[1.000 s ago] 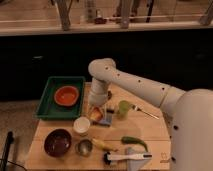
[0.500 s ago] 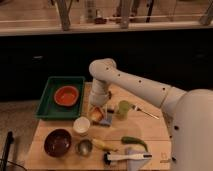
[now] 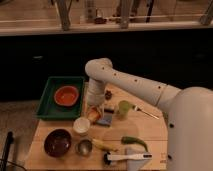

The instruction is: Place apple in paper cup

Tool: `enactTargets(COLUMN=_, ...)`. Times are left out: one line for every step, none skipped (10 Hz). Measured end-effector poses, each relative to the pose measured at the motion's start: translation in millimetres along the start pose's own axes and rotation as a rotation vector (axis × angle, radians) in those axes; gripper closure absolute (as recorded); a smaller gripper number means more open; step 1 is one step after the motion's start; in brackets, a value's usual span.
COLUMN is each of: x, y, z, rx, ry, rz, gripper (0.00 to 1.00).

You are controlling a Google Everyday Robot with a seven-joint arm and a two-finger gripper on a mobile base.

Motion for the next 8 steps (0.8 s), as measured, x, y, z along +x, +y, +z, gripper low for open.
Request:
enactTargets(x=0, y=-7, z=2, rx=-0.005, ry=-0.003, rz=-0.016, gripper=1.00)
enactTargets(x=-1, y=-13, z=4, rx=-0.012, ry=-0.009, rz=-0.035, gripper=1.00)
enactTargets(x=-1, y=-18, z=5, rx=-0.019, ry=-0.015, rz=-0.050, gripper=1.00)
enactTargets(x=-1, y=-25, z=8, rx=-0.028, ry=-0.024, rz=-0.069, gripper=1.00)
enactTargets(x=-2, y=-29, z=11, rx=-0.037, ry=-0.033, rz=-0.084, gripper=1.00)
enactTargets(x=-2, y=-32, z=13, rx=-0.040, ry=-0.038, rz=-0.093, gripper=1.00)
enactTargets(x=-3, y=-37, z=15, rx=-0.043, ry=-0.044, rz=-0.107, gripper=1.00)
enactTargets(x=-4, y=-38, z=16, rx=-0.046, ry=-0.049, rz=-0.115, gripper=1.00)
